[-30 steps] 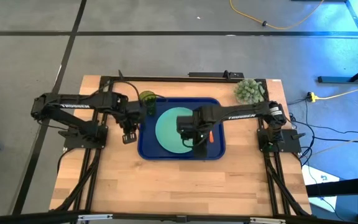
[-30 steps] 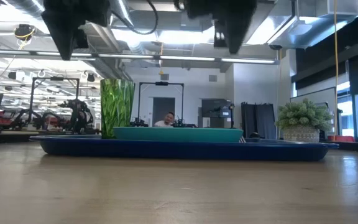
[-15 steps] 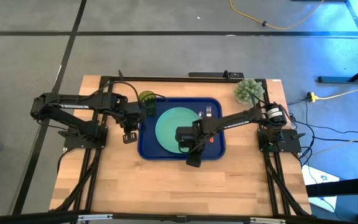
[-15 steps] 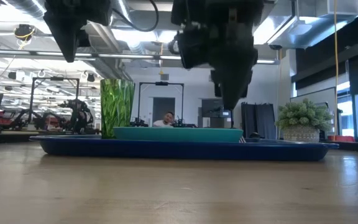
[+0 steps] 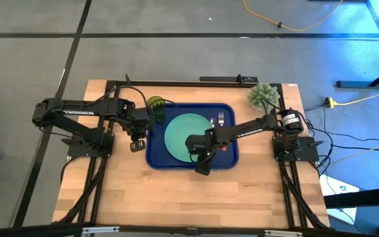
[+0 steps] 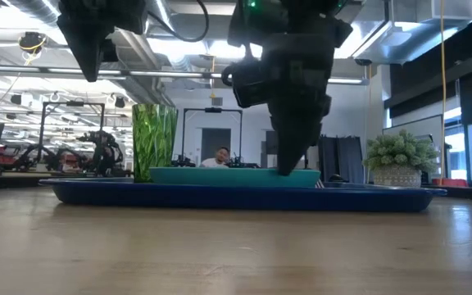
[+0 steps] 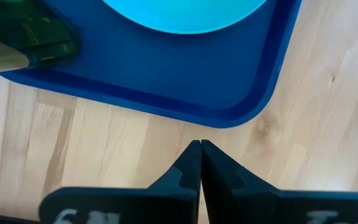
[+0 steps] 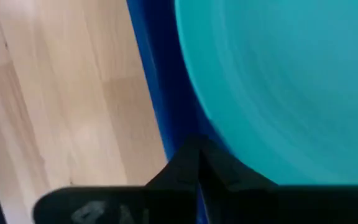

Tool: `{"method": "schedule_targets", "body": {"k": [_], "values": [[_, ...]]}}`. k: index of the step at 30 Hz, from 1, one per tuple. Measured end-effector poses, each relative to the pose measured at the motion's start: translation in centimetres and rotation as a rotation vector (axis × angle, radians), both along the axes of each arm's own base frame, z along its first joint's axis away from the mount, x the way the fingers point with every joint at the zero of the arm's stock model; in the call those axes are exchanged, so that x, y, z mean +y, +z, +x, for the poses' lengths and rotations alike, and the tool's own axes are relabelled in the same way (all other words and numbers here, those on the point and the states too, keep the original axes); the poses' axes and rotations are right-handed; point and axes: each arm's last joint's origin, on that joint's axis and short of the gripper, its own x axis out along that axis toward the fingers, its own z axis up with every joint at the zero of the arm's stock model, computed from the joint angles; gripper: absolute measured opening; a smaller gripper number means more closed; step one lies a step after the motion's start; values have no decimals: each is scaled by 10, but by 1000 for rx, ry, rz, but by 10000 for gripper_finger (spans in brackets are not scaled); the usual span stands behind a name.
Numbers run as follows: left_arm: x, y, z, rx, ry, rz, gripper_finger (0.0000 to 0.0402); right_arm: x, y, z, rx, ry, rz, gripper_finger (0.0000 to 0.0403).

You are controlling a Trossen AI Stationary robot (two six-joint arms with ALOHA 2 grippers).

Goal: Pick and place plate/cup/fork/spoon on tray
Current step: Adjust the green plate on the blue serving tray

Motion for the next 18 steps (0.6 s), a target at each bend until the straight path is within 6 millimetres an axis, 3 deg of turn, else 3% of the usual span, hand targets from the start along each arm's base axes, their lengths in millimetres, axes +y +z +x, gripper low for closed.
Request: {"method": "schedule_targets", "body": {"k": [18], "values": [[0,0,0,0,-1,0,0,-7,0,2,-34,-13,-100,5]]}}
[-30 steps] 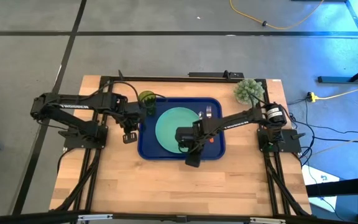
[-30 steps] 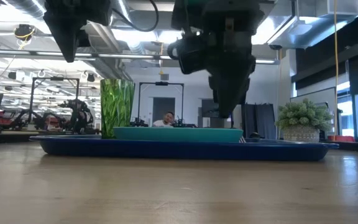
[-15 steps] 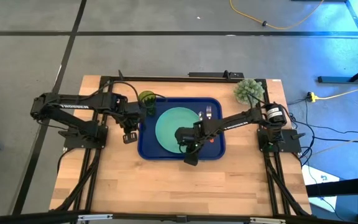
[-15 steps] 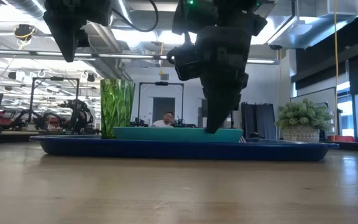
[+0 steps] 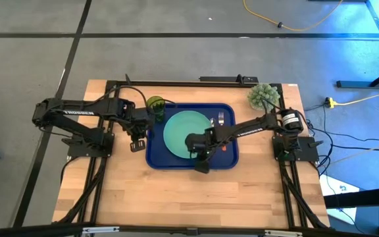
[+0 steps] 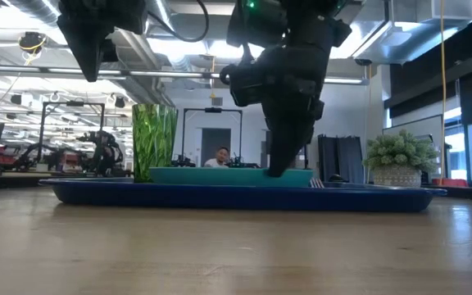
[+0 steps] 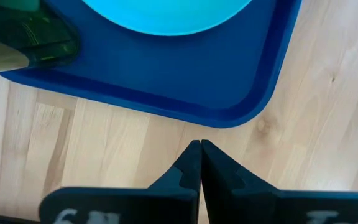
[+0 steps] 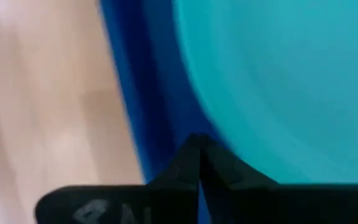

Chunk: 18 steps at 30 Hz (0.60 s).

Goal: Pick and place plate/cup/fork/spoon on tray
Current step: Adjust the green plate on the blue serving tray, then return to Home Position

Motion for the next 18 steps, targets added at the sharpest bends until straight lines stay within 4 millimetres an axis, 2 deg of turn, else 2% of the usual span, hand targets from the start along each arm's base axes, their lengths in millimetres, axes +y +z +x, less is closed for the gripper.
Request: {"method": "schedule_targets", "body": {"k": [3,5,10,15,18], "values": [[0,0,0,0,-1,1,0,2,5,0,3,68,60,5],[0,0,0,-2,-1,4,0,3,17,3,-17,108,74,5],[0,11,-10,-55,1,11,0,3,62,0,-51,164,62,5],[0,36,-26,-180,13,50,0,2,113,-10,-182,166,51,5],[0,49,-38,-275,31,92,0,0,136,-20,-248,152,20,5]]}}
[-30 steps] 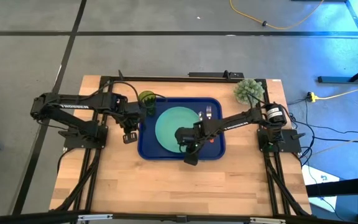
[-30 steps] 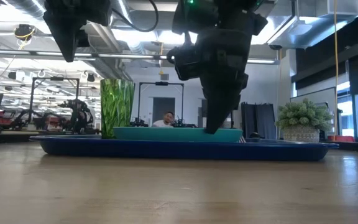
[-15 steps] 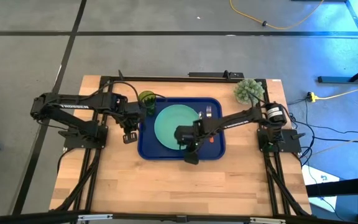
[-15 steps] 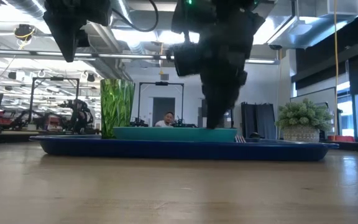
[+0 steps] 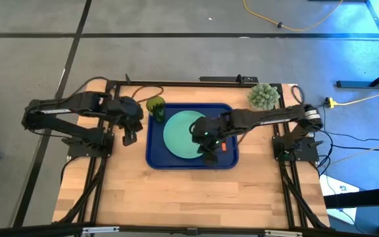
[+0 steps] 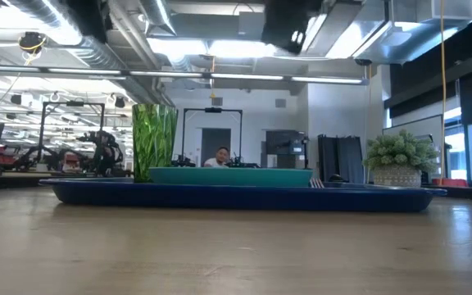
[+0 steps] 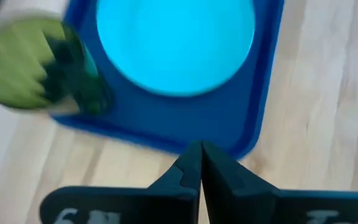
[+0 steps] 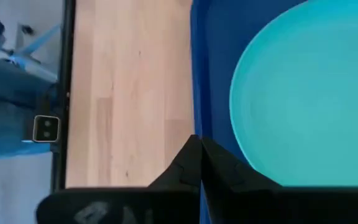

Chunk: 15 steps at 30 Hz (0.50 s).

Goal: Pick and place plate/cup/fork/spoon on tray
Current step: Return to Home Position

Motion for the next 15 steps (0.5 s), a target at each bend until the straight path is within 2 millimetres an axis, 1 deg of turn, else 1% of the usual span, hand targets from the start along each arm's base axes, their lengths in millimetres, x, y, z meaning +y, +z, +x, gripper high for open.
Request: {"method": "schedule_targets", "body": {"k": [5,9,12,15], "values": [[-2,21,-20,-204,-69,50,0,-3,40,-24,-128,-18,-12,5],[-2,33,-36,-313,-108,92,0,-6,65,-44,-205,-33,-42,5],[-3,37,-50,-353,-119,133,0,-9,85,-64,-282,-29,-85,5],[-3,43,-65,-417,-128,157,0,-13,99,-82,-315,-15,-139,5]]}}
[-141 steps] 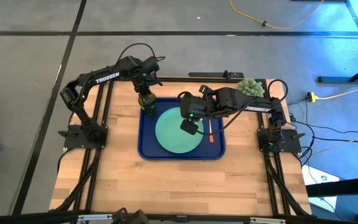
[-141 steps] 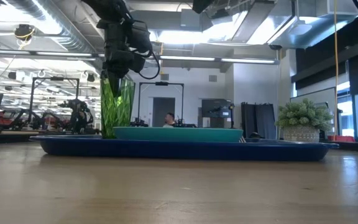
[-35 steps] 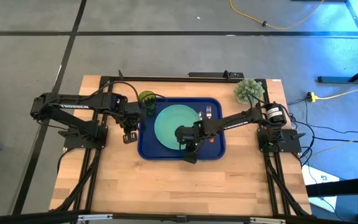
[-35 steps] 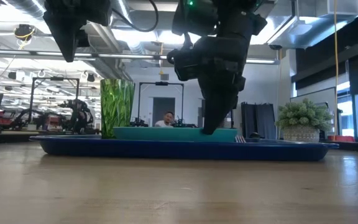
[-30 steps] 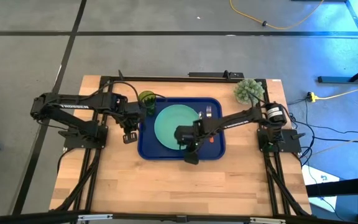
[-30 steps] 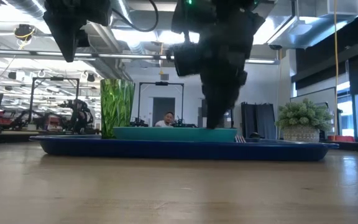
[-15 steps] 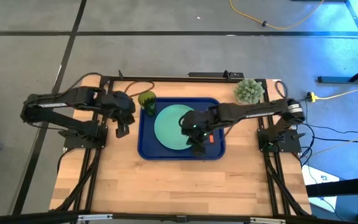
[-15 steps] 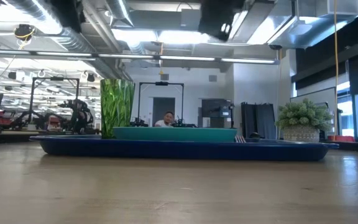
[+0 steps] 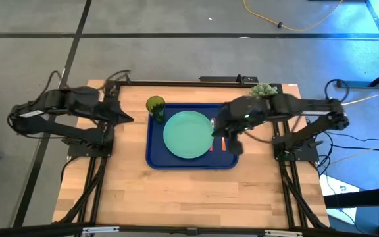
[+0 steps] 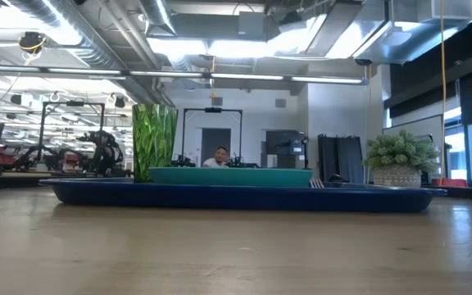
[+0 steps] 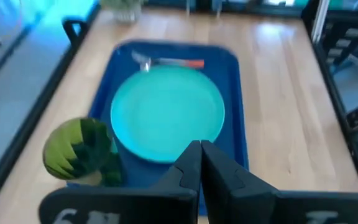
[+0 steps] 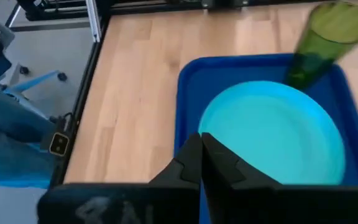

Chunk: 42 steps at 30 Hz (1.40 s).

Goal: Pick and place plate/cup/fork/spoon on tray
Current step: Return to Home Position

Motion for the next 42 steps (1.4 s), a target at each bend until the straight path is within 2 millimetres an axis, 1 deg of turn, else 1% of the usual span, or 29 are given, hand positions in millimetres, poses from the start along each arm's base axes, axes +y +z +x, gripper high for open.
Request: {"method": "schedule_targets", "body": {"k": [2,5,9,11,14,17,20,23,27,32,35,38,40,42], "values": [[0,5,-7,-58,5,7,0,-5,8,-15,-8,-3,-15,5],[-1,10,-25,-135,15,8,0,-14,14,-36,-36,-7,-43,5],[-2,14,-47,-216,40,23,0,-26,13,-62,-57,-46,-45,5],[0,15,-56,-244,106,23,0,-31,8,-78,-62,-82,-41,5],[0,12,-70,-247,171,12,0,-36,-8,-97,-45,-138,-13,5],[1,10,-75,-234,194,21,0,-39,-24,-115,-65,-166,-2,5],[1,1,-73,-172,194,38,0,-39,-36,-130,-104,-174,-2,5],[1,-7,-75,-169,175,61,0,-38,-43,-146,-186,-190,14,5],[-1,-14,-88,-281,149,49,0,-37,-52,-166,-285,-213,48,5],[-2,-38,-110,-402,180,-8,0,-36,-64,-186,-337,-231,81,5],[-3,-52,-118,-466,170,-25,0,-35,-71,-197,-361,-234,89,5],[-3,-64,-128,-541,164,-23,0,-34,-75,-206,-446,-235,97,5],[-3,-68,-128,-549,160,-20,0,-34,-78,-211,-505,-228,92,5],[-3,-70,-128,-516,158,-22,0,-33,-82,-217,-535,-232,92,5]]}}
